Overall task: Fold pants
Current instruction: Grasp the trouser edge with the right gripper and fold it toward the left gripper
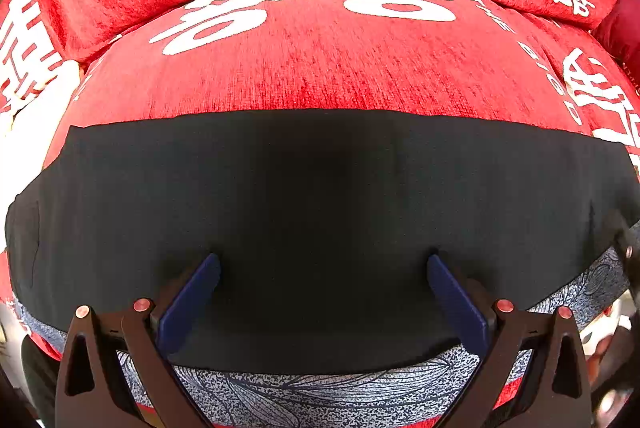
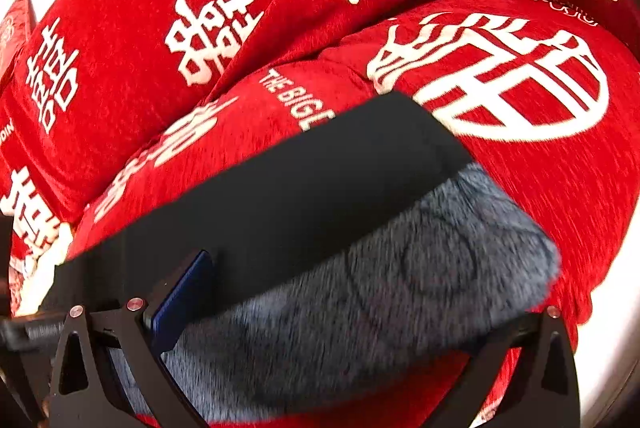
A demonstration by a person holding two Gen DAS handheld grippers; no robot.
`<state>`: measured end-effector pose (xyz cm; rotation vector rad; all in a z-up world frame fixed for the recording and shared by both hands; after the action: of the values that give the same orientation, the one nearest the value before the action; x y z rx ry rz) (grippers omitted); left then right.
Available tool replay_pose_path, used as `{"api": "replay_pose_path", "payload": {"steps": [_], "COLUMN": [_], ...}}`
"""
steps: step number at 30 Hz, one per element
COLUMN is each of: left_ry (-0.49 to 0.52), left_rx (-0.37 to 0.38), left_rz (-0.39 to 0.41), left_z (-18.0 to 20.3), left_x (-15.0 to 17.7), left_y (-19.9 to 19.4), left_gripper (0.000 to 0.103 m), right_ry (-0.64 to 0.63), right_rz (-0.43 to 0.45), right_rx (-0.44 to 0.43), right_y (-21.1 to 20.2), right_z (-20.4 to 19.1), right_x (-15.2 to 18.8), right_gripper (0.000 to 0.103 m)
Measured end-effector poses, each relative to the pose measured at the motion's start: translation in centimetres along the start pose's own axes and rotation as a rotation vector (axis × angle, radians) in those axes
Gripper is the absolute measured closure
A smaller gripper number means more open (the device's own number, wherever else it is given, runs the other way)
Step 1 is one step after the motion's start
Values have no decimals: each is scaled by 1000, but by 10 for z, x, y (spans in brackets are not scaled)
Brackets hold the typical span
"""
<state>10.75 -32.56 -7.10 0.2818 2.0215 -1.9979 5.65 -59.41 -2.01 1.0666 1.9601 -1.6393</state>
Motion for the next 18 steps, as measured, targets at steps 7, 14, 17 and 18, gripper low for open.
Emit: {"api": "replay_pose_path", "payload": {"steps": [7,14,17,18], "left_ry": [3,14,23,29], "left_rx": [-1,7,0,-4], "left_rz": [12,6,8,13], "left_z": [1,1,2,3], "left_x": [0,-1,-1,-1], "left_y": [1,2,3,3], "left_gripper": [0,0,0,0], "right_ry": [-46,-60,-122,-138], "right_rz": [-34,-55,4,18], "right_rx": [14,8,14,17], "right_y": [2,-2,-28,-35], "right_z": [0,-8,-29,-35], "right_x": [-8,-16,-28,-31], "right_gripper": [66,82,86,87]}}
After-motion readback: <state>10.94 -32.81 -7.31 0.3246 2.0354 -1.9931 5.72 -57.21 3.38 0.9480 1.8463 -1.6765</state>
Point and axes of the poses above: each gripper's, at about its wrist camera, not at the fingertips, and y roughly the way its jaws point, z to its right, x to its underside, the point moved 7 cm from there along y, roughly the way its jaws point, and after that the axes turned 7 degrees about -y, right-handed, at the moved point
